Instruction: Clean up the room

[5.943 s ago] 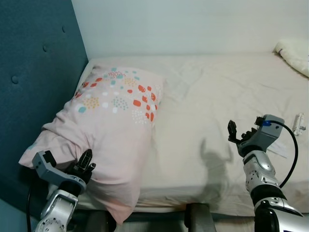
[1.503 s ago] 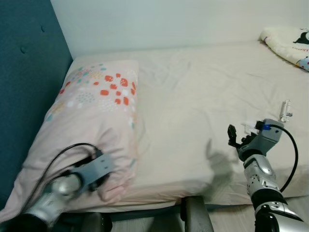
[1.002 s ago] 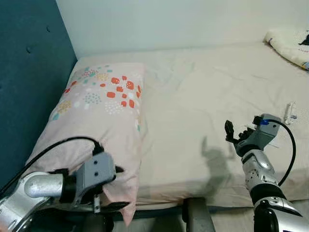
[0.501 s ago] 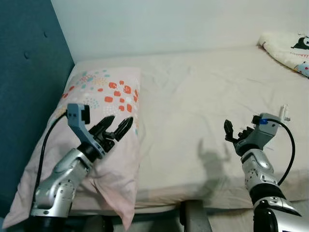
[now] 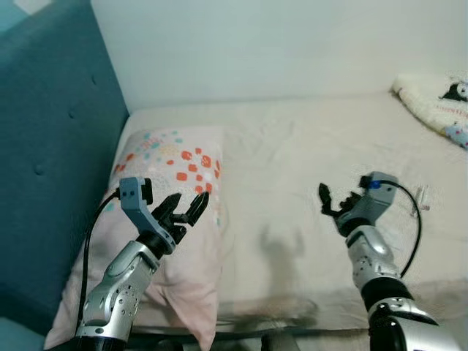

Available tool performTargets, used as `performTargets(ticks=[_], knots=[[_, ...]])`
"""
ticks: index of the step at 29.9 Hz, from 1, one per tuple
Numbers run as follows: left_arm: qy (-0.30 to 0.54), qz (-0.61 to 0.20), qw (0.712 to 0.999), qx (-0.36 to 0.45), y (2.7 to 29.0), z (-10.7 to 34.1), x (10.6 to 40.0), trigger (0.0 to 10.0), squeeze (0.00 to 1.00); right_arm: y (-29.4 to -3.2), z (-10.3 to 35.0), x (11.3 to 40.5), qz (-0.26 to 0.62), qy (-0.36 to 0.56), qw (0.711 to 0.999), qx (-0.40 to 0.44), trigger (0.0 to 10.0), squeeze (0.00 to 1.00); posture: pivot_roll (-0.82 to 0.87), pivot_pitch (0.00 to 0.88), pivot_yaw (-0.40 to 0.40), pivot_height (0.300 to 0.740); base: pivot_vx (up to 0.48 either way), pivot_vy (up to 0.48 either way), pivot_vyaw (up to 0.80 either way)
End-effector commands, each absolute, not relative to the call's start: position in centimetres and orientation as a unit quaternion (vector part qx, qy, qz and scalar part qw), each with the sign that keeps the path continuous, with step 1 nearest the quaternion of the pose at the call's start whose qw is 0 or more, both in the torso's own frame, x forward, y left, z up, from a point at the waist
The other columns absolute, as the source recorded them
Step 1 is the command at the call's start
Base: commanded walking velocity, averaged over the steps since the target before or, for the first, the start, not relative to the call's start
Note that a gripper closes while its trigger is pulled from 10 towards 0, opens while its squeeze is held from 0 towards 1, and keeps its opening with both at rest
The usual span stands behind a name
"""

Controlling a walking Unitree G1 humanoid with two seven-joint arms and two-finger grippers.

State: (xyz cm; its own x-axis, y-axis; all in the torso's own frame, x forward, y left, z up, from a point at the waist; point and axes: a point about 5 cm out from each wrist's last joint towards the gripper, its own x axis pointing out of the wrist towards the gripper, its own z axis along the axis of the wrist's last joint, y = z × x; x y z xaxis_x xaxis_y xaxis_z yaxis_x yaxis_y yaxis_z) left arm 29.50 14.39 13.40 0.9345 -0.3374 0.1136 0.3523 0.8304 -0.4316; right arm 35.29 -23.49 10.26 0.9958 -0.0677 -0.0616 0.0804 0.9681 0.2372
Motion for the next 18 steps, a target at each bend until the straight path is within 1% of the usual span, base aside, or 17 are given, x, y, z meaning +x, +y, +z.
performTargets(ticks=[1, 4, 6, 7, 8, 9, 10, 11, 12, 13, 14, 15, 16, 18], knots=[[-0.004, -0.136, 0.965, -0.223, 16.0, 12.0, 29.4, 10.0, 0.00, -23.0, 8.6, 34.6, -0.032, 0.058, 0.991, 0.116, 10.0, 0.00, 0.01, 0.062, -0.016, 0.678, 0.000, 0.000, 0.00], [-0.001, -0.118, 0.972, -0.204, 16.5, 10.9, 29.2, 10.0, 0.00, -22.8, 7.3, 34.0, -0.031, 0.085, 0.991, 0.102, 10.0, 0.00, 0.01, 0.063, -0.018, 0.688, 0.000, 0.000, 0.00], [0.018, -0.099, 0.977, -0.188, 17.0, 9.3, 29.0, 10.0, 0.00, -22.8, 5.6, 33.0, -0.037, 0.118, 0.987, 0.102, 10.0, 0.00, 0.01, 0.063, -0.020, 0.697, 0.000, 0.000, 0.00], [0.018, -0.099, 0.977, -0.188, 17.0, 9.3, 29.0, 10.0, 0.00, -22.8, 5.6, 33.0, -0.037, 0.118, 0.987, 0.102, 10.0, 0.00, 0.01, 0.063, -0.020, 0.697, 0.000, 0.000, 0.00], [0.055, -0.070, 0.978, -0.189, 17.8, 6.9, 28.3, 10.0, 0.00, -22.6, 3.3, 31.5, -0.036, 0.169, 0.981, 0.085, 10.0, 0.00, 0.02, 0.063, -0.020, 0.707, 0.000, 0.000, 0.00], [0.082, -0.047, 0.978, -0.184, 18.4, 5.3, 27.8, 10.0, 0.00, -22.6, 2.0, 30.4, -0.040, 0.198, 0.976, 0.078, 10.0, 0.00, 0.02, 0.061, -0.023, 0.712, 0.000, 0.000, 0.00], [0.082, -0.047, 0.978, -0.184, 18.4, 5.3, 27.8, 10.0, 0.00, -22.6, 2.0, 30.4, -0.040, 0.198, 0.976, 0.078, 10.0, 0.00, 0.02, 0.061, -0.023, 0.712, 0.000, 0.000, 0.00], [0.100, -0.031, 0.978, -0.180, 18.8, 4.3, 27.4, 10.0, 0.00, -22.6, 1.1, 29.7, -0.042, 0.217, 0.973, 0.074, 10.0, 0.00, 0.02, 0.061, -0.023, 0.717, 0.000, 0.000, 0.00], [0.137, -0.015, 0.975, -0.174, 19.5, 2.2, 26.3, 10.0, 0.00, -22.9, -0.4, 28.1, -0.052, 0.251, 0.964, 0.065, 10.0, 0.00, 0.02, 0.060, -0.024, 0.727, 0.000, 0.000, 0.00], [0.137, -0.015, 0.975, -0.174, 19.5, 2.2, 26.3, 10.0, 0.00, -22.9, -0.4, 28.1, -0.052, 0.251, 0.964, 0.065, 10.0, 0.00, 0.02, 0.060, -0.024, 0.727, 0.000, 0.000, 0.00], [0.158, -0.001, 0.973, -0.170, 20.0, 1.1, 25.6, 10.0, 0.00, -23.0, -1.3, 27.2, -0.058, 0.271, 0.959, 0.061, 10.0, 0.00, 0.02, 0.057, -0.025, 0.732, 0.000, 0.000, 0.00], [0.158, -0.001, 0.973, -0.170, 20.0, 1.1, 25.6, 10.0, 0.00, -23.0, -1.3, 27.2, -0.058, 0.271, 0.959, 0.061, 10.0, 0.00, 0.02, 0.057, -0.025, 0.732, 0.000, 0.000, 0.00], [0.172, 0.009, 0.971, -0.166, 20.3, 0.4, 25.1, 10.0, 0.00, -23.1, -1.8, 26.6, -0.062, 0.285, 0.955, 0.058, 10.0, 0.00, 0.02, 0.057, -0.025, 0.737, 0.000, 0.000, 0.00], [0.235, 0.032, 0.959, -0.155, 21.0, -2.6, 22.6, 10.0, 0.00, -23.3, -3.8, 24.2, -0.078, 0.335, 0.937, 0.058, 10.0, 0.00, 0.02, 0.052, -0.021, 0.740, 0.000, 0.000, 0.00]])
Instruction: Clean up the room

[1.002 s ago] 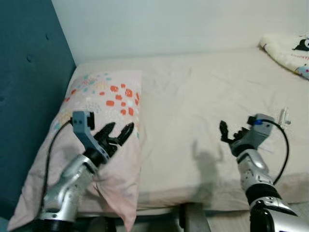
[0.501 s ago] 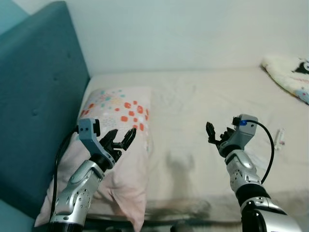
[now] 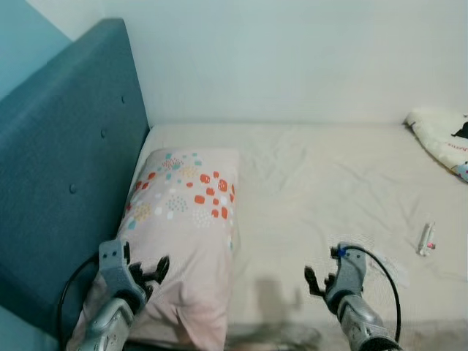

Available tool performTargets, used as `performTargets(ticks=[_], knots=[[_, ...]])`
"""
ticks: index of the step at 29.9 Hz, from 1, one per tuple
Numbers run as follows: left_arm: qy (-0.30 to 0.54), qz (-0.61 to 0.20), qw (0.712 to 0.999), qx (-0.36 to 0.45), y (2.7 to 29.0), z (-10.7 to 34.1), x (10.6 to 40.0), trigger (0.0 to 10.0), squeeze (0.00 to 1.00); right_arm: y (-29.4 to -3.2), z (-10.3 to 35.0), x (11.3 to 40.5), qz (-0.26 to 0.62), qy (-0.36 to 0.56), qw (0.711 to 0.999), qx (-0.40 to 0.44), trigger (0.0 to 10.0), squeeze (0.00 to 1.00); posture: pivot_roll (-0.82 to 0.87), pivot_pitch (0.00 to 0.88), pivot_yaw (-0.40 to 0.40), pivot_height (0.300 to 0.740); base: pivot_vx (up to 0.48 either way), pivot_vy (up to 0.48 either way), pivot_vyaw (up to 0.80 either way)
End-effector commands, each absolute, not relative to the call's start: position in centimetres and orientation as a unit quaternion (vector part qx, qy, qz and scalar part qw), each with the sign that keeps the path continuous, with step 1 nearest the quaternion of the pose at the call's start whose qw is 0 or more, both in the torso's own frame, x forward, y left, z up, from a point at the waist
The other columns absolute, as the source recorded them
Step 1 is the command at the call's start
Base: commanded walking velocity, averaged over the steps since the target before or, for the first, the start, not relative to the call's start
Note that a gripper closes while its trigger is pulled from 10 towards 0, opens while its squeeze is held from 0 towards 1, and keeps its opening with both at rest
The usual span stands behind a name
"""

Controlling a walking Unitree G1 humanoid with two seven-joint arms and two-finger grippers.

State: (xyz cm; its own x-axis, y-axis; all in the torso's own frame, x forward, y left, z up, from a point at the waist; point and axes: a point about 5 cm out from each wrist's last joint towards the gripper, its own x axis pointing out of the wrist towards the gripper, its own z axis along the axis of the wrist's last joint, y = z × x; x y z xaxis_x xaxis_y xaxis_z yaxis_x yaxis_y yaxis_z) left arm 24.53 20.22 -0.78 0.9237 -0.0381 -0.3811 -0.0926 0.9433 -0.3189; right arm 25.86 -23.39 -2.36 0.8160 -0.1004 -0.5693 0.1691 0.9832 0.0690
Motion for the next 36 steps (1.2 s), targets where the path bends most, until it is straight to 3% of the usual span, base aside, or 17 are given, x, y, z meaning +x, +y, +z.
performTargets(ticks=[1, 4, 9, 12, 15, 28, 29, 36], knots=[[0.235, 0.032, 0.959, -0.155, 21.0, -2.6, 22.6, 10.0, 0.00, -23.3, -3.8, 24.2, -0.078, 0.335, 0.937, 0.058, 10.0, 0.00, 0.02, 0.052, -0.021, 0.740, 0.000, 0.000, 0.00], [0.314, 0.065, 0.935, -0.154, 21.7, -5.9, 18.8, 10.0, 0.00, -23.5, -5.8, 21.3, -0.105, 0.393, 0.911, 0.061, 10.0, 0.00, 0.01, 0.048, -0.015, 0.740, 0.000, 0.000, 0.00], [0.357, 0.089, 0.916, -0.158, 21.9, -7.4, 16.6, 10.0, 0.00, -23.4, -6.9, 19.7, -0.111, 0.426, 0.896, 0.056, 10.0, 0.00, 0.02, 0.049, -0.024, 0.740, 0.000, 0.000, 0.00], [0.429, 0.112, 0.881, -0.164, 21.3, -9.4, 13.4, 10.0, 0.00, -22.2, -8.2, 17.7, -0.083, 0.472, 0.877, 0.028, 10.0, 0.00, 0.04, 0.047, -0.040, 0.740, 0.000, -0.192, 0.00], [0.459, 0.115, 0.866, -0.160, 20.9, -10.1, 12.2, 10.0, 0.00, -21.8, -8.5, 17.2, -0.071, 0.482, 0.873, 0.015, 10.0, 0.00, 0.03, 0.047, -0.041, 0.740, 0.000, -0.385, 0.00], [0.461, 0.071, 0.873, -0.143, 20.1, -9.8, 13.6, 10.0, 0.00, -22.9, -7.5, 18.7, -0.088, 0.446, 0.890, 0.007, 10.0, 0.00, 0.03, 0.045, -0.011, 0.740, 0.000, -0.480, 0.00], [0.461, 0.070, 0.873, -0.140, 20.3, -9.8, 13.6, 10.0, 0.00, -23.2, -6.3, 20.7, -0.095, 0.410, 0.907, 0.011, 10.0, 0.00, 0.03, 0.045, -0.005, 0.740, 0.000, -0.480, 0.00], [0.466, 0.072, 0.871, -0.140, 20.4, -9.9, 13.4, 10.0, 0.00, -24.0, -3.9, 23.9, -0.098, 0.347, 0.933, 0.012, 10.0, 0.00, 0.02, 0.046, 0.000, 0.740, 0.000, -0.480, 0.00]])
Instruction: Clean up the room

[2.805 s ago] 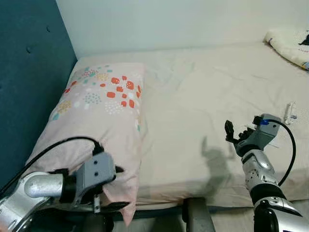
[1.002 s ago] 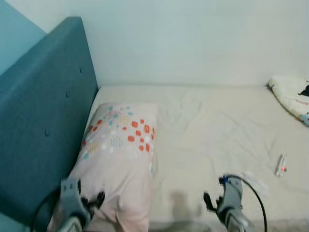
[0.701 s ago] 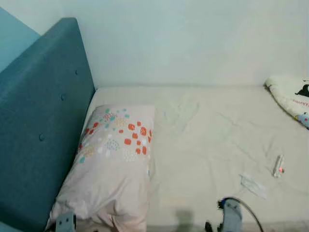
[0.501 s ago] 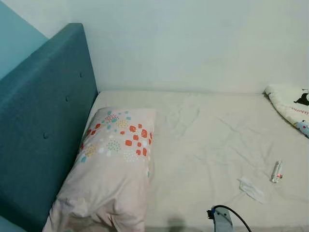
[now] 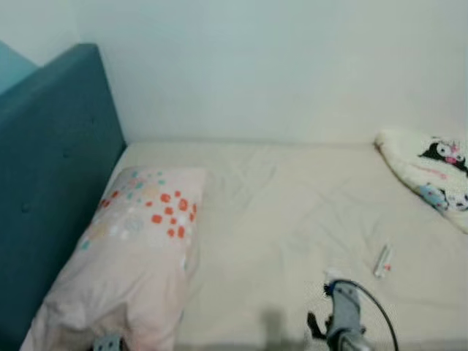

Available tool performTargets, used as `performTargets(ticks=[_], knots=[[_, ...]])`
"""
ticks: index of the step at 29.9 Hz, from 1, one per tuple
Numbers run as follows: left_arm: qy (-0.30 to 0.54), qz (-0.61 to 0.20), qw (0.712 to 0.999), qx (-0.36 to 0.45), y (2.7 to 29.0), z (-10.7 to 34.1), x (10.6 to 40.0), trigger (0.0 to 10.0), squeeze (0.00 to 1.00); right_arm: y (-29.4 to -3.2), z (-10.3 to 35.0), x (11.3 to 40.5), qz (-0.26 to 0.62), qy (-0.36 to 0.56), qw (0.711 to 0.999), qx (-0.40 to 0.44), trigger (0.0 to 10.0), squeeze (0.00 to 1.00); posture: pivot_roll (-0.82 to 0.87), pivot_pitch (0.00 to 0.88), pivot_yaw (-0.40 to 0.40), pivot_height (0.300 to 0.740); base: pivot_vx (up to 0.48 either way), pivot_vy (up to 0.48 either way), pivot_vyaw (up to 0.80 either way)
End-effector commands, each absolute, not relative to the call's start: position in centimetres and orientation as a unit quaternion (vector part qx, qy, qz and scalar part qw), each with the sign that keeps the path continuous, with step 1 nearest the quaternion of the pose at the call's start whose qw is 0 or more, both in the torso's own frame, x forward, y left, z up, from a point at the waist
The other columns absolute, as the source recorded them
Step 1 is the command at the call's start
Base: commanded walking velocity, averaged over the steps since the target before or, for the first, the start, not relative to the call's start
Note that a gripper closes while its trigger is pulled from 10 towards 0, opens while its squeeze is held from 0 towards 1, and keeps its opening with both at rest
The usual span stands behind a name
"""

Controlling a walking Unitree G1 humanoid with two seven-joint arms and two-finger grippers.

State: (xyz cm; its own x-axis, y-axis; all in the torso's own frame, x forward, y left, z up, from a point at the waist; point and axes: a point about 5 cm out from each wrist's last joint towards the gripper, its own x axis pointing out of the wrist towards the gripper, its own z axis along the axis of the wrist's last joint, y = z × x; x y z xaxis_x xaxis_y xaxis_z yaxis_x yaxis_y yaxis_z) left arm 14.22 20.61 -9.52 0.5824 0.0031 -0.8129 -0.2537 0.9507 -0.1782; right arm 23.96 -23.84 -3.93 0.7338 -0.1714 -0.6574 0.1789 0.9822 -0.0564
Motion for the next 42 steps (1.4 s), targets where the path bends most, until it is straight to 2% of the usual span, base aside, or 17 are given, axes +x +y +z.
performTargets(ticks=[1, 6, 9, 12, 18, 25, 30, 36, 42], knots=[[0.466, 0.071, 0.871, -0.140, 20.4, -9.9, 13.4, 10.0, 0.00, -24.0, -3.4, 24.6, -0.095, 0.334, 0.938, 0.011, 10.0, 0.00, 0.02, 0.050, 0.005, 0.740, 0.000, -0.480, 0.00], [0.463, 0.066, 0.873, -0.138, 20.3, -9.8, 13.6, 10.0, 0.00, -23.9, -1.9, 26.4, -0.083, 0.296, 0.952, -0.001, 10.0, 0.00, 0.02, 0.050, 0.005, 0.740, 0.000, -0.480, 0.00], [0.440, 0.062, 0.884, -0.145, 20.5, -9.3, 14.7, 10.0, 0.00, -23.8, -0.7, 27.6, -0.075, 0.267, 0.961, -0.002, 10.0, 0.00, 0.03, 0.048, 0.006, 0.740, 0.000, -0.480, 0.00], [0.432, 0.060, 0.888, -0.146, 20.5, -9.1, 15.2, 10.0, 0.00, -23.7, -0.4, 27.9, -0.074, 0.259, 0.963, 0.000, 10.0, 0.00, 0.03, 0.048, 0.006, 0.740, 0.000, -0.480, 0.00], [0.313, 0.014, 0.935, -0.164, 20.8, -5.7, 21.0, 10.0, 0.00, -23.7, 1.2, 29.5, -0.071, 0.219, 0.973, 0.016, 10.0, 0.00, 0.03, 0.038, 0.008, 0.740, 0.000, -0.480, 0.00], [0.261, -0.013, 0.952, -0.161, 20.6, -4.0, 23.3, 10.0, 0.00, -23.7, 1.8, 30.0, -0.071, 0.207, 0.976, 0.019, 10.0, 0.00, 0.02, 0.038, 0.008, 0.740, 0.000, -0.480, 0.00], [0.186, -0.052, 0.966, -0.173, 19.3, -1.3, 26.4, 10.0, 0.00, -23.9, 2.2, 30.3, -0.070, 0.196, 0.978, 0.025, 10.0, 0.00, 0.02, 0.043, 0.001, 0.740, 0.000, -0.480, 0.00], [0.159, -0.069, 0.969, -0.178, 18.2, -0.2, 27.6, 10.0, 0.00, -23.8, 2.5, 30.5, -0.058, 0.188, 0.980, 0.021, 10.0, 0.00, 0.01, 0.042, -0.001, 0.740, 0.000, -0.480, 0.00], [0.146, -0.102, 0.970, -0.163, 16.0, 0.8, 28.9, 10.0, 0.00, -24.1, 3.0, 30.8, -0.061, 0.176, 0.982, 0.021, 10.0, 0.00, 0.00, 0.043, -0.004, 0.740, 0.000, -0.320, 0.76]])
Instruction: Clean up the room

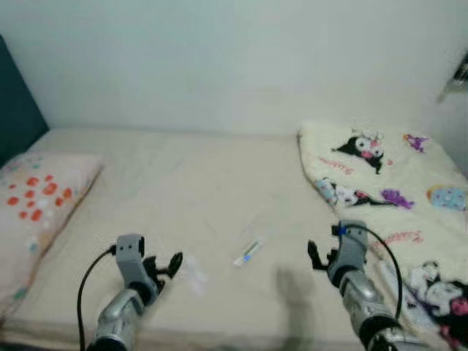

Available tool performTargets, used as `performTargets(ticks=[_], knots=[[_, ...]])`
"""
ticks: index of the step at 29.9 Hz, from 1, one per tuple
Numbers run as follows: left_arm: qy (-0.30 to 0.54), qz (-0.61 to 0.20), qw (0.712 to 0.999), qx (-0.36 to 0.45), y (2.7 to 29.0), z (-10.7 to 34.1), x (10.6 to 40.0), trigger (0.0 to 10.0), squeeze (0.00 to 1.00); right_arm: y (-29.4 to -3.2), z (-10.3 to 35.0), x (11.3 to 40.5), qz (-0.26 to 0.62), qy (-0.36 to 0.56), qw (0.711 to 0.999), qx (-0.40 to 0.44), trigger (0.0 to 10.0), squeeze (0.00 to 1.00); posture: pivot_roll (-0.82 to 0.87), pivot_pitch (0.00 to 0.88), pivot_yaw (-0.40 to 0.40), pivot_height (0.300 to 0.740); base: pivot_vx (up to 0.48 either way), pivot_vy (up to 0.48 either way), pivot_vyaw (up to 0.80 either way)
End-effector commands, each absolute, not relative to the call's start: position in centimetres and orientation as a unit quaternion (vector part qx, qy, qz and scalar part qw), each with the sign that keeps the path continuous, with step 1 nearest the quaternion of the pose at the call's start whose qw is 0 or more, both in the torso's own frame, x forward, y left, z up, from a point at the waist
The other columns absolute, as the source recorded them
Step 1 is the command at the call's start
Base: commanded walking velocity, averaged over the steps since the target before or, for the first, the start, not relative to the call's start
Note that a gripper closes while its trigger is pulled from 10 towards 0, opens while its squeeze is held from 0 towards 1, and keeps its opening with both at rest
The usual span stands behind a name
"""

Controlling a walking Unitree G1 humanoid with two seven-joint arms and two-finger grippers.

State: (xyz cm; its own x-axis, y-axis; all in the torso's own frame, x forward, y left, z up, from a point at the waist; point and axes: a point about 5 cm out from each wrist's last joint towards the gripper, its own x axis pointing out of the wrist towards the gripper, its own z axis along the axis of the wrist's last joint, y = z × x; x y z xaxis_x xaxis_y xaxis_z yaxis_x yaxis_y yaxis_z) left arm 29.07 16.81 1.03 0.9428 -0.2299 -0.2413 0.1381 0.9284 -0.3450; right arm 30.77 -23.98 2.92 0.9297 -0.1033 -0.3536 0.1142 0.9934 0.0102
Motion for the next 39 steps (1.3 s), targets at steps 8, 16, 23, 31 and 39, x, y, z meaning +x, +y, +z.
performTargets(ticks=[8, 16, 23, 31, 39], knots=[[0.119, -0.140, 0.972, -0.149, 14.6, 2.2, 30.0, 10.0, 0.00, -24.7, 3.8, 31.4, -0.090, 0.168, 0.981, 0.032, 10.0, 0.00, 0.00, 0.046, -0.002, 0.740, 0.000, 0.000, 0.00], [0.113, -0.137, 0.974, -0.139, 14.7, 2.8, 30.7, 10.0, 0.00, -24.4, 4.4, 32.0, -0.085, 0.154, 0.984, 0.031, 10.0, 0.00, 0.00, 0.048, 0.002, 0.740, 0.000, 0.000, 0.00], [0.134, -0.101, 0.981, -0.097, 15.5, 2.4, 30.6, 10.0, 0.00, -24.2, 4.6, 32.3, -0.086, 0.160, 0.983, 0.037, 10.0, 0.00, -0.01, 0.051, 0.003, 0.726, 0.000, 0.000, 0.00], [0.161, -0.030, 0.986, -0.022, 16.9, 1.6, 30.3, 10.0, 0.00, -22.5, 6.3, 33.7, -0.027, 0.115, 0.992, 0.049, 10.0, 0.00, -0.01, 0.058, 0.002, 0.696, 0.000, 0.000, 0.00], [0.146, -0.046, 0.988, 0.006, 15.7, 2.0, 30.5, 10.0, 0.00, -20.8, 6.6, 34.1, 0.027, 0.110, 0.993, 0.042, 10.0, 0.00, -0.02, 0.073, -0.005, 0.671, 0.000, 0.000, 0.00]])
